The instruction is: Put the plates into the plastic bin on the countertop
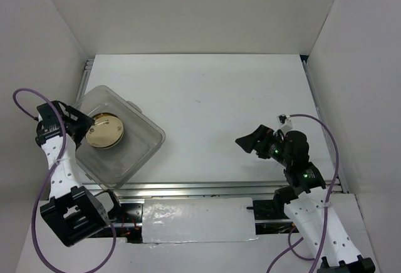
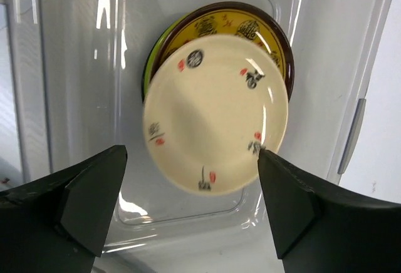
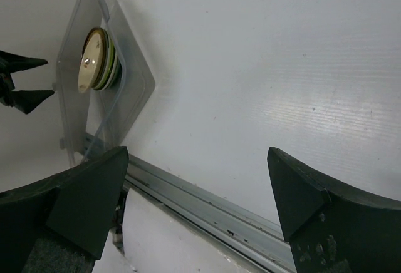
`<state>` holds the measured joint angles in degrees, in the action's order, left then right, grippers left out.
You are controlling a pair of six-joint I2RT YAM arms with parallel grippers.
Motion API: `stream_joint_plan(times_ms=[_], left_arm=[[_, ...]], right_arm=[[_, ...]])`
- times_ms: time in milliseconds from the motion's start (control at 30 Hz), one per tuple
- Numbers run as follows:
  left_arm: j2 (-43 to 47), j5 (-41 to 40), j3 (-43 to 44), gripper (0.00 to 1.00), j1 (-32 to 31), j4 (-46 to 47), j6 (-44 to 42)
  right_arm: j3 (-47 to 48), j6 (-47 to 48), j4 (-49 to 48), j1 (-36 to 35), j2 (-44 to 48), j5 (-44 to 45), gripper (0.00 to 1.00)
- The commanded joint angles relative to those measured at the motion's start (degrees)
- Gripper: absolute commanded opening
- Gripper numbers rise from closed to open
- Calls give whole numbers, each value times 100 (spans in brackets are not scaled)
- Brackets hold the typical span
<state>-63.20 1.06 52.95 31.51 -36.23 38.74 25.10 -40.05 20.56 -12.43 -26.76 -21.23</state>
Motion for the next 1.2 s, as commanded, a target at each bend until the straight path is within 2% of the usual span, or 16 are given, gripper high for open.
stream_joint_plan(times_ms=[0,133,200,300,367,467,667,800,867,933,1000,1167], left_arm=[[308,-343,435,99,57,-322,-279],[781,-222,979,99,31,-832,-770],[1036,24,1287,99,-310,-1140,-1078],[1405,833,1393,99,-1057,-1290,-1316],[1582,695,1577,99,-1644,-1665,-1317],[2223,318,1604,99,-2051,-1869,-1343],[3794,-71,1745,99,-2228,-2730,-1510],[4500,61,1912,99,-2201,-3047,-1221],[4755,-36,1606,99,-2193,-3057,-1115],[5017,-71,1245,99,-2193,-3092,-1106],[5150,-491,1157,99,-2280,-3249,-948],[5151,-1037,1498,99,-2403,-3435,-684]], right_arm=[[390,348,35,-49,22,-109,100],[1107,796,711,-67,22,197,100],[1513,990,1352,-119,-13,838,100],[2793,1271,2179,-225,-136,1846,100],[3244,1237,2609,-609,-206,2428,100],[4202,1237,3275,-849,-206,2694,100],[6257,1745,4709,-736,74,2898,100],[6857,1940,5326,-638,390,2150,100],[6981,1835,5537,-726,575,2019,100],[7131,1756,5809,-823,760,2279,100],[7280,1633,5959,-902,944,2483,100],[7386,1501,6206,-928,1375,2923,100]])
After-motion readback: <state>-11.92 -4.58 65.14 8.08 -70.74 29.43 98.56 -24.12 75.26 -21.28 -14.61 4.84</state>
